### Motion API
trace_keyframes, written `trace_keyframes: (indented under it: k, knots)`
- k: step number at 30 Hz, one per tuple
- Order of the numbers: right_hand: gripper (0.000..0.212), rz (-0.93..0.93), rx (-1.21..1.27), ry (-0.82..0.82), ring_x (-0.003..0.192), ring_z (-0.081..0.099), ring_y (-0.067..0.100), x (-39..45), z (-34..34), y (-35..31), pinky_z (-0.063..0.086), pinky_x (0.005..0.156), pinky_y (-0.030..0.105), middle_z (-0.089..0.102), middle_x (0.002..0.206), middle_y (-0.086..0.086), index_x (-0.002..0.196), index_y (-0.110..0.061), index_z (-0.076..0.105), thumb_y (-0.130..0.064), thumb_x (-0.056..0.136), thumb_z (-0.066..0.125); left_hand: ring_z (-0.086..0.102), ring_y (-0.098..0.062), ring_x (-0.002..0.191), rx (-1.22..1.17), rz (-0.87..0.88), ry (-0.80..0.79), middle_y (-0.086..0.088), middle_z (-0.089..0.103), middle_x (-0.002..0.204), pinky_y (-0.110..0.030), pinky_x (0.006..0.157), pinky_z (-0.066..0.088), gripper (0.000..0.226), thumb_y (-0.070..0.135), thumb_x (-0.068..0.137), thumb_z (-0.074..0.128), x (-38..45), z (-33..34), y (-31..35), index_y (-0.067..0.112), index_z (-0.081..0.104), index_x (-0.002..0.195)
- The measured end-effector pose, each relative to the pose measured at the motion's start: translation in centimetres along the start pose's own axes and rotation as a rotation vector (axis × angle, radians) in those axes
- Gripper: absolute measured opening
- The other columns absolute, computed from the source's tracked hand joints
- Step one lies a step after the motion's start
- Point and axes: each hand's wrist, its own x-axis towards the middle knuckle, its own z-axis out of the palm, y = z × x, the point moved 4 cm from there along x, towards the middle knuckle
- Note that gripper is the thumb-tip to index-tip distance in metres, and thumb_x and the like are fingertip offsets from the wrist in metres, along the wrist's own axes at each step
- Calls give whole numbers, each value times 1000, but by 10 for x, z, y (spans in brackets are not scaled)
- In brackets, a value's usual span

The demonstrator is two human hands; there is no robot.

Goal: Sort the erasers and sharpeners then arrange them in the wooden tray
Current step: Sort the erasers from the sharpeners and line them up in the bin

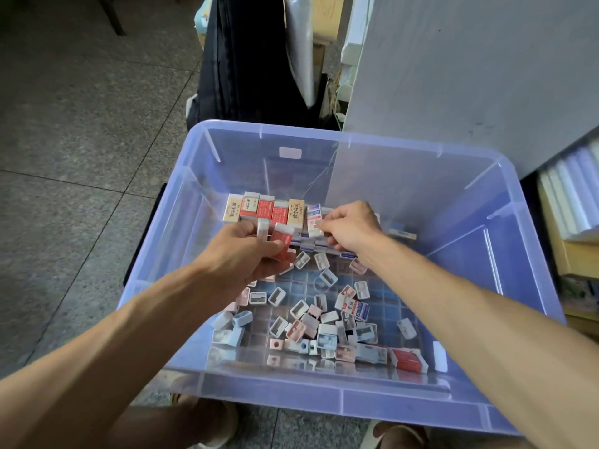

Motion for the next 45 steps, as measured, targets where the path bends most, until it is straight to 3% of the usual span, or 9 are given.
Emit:
trace_keyframes:
  k: [5, 10, 16, 20, 24, 28, 35, 40, 45]
  knots:
    - [19, -193, -264, 50, 75, 65, 16, -9, -2, -14, 46, 61, 22, 69, 79, -4, 85, -16, 78, -26, 94, 65, 70, -27, 84, -5, 9, 2, -17, 67, 90, -29, 73, 61, 15, -6, 93, 55, 2, 1, 1, -5, 62, 106]
    - [27, -182, 142, -288, 64, 62, 11, -44, -11, -20, 51, 60, 29, 73, 79, 1, 83, -15, 77, -38, 92, 67, 65, -31, 91, -71, 24, -12, -22, 63, 95, -33, 78, 60, 13, -7, 94, 52, 2, 10, 4, -7, 60, 105]
    - [10, -93, 284, -362, 71, 63, 14, -46, -22, -12, 55, 63, 29, 72, 85, 6, 91, -12, 74, -22, 90, 73, 72, -29, 93, -90, -8, -44, -17, 73, 100, -37, 80, 59, 22, -1, 98, 47, 0, 20, 6, -3, 58, 116]
    - [14, -21, 41, -136, 60, 60, 13, -19, -49, 8, 59, 65, 30, 67, 74, 5, 86, -11, 70, -22, 94, 70, 72, -29, 96, -59, -42, -57, -15, 73, 106, -39, 79, 57, 26, -1, 98, 40, 0, 22, 4, -5, 52, 121]
    - [16, -31, 52, -111, 58, 59, 12, -6, -43, 7, 55, 56, 24, 65, 72, 4, 87, -11, 68, -24, 96, 67, 69, -21, 103, 212, 22, -103, -7, 73, 106, -39, 91, 54, 16, 9, 98, 53, 1, 18, 1, 4, 63, 110]
    - [15, -39, -32, -101, 56, 60, 11, 4, -29, 1, 51, 54, 22, 68, 70, 4, 85, -9, 70, -21, 93, 70, 59, -16, 81, 474, 130, -102, -8, 63, 86, -36, 81, 55, 8, 14, 95, 62, 1, 15, 2, 8, 66, 91]
    - [11, 32, 139, -17, 64, 68, 12, 11, -20, 10, 60, 67, 25, 74, 75, 6, 95, -10, 71, -9, 86, 76, 64, -19, 72, 427, 159, 13, -8, 68, 78, -30, 73, 59, 8, 0, 85, 70, 5, 7, 9, 3, 67, 92]
    - [11, -74, -48, 58, 83, 68, 16, -1, -25, 0, 59, 76, 33, 71, 87, -2, 80, -22, 68, -21, 90, 69, 71, -24, 76, 314, 125, -4, -15, 73, 85, -26, 70, 60, 17, -12, 78, 70, 3, 10, 10, 0, 66, 89]
    - [21, -194, 86, -326, 71, 67, 12, -35, -29, -22, 51, 60, 26, 73, 84, 1, 90, -15, 74, -34, 92, 68, 71, -24, 79, 186, 177, -34, -18, 73, 91, -26, 74, 61, 19, -8, 79, 72, 4, 20, 14, -2, 66, 96]
